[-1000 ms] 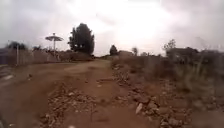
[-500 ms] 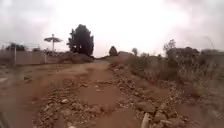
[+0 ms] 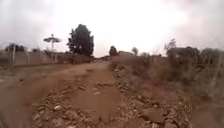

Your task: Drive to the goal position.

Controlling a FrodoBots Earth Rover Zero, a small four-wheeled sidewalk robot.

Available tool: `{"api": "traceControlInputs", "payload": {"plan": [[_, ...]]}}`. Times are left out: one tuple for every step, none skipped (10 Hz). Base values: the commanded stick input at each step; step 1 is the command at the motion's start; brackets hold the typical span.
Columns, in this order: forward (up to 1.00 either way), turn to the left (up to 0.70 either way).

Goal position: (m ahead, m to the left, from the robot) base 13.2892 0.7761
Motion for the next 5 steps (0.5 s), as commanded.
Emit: {"api": "traceControlInputs", "payload": {"plan": [[0.5, 0.49], [0.5, 0.14], [0.5, 0.03], [0.5, 0.0], [0.5, 0.0]]}}
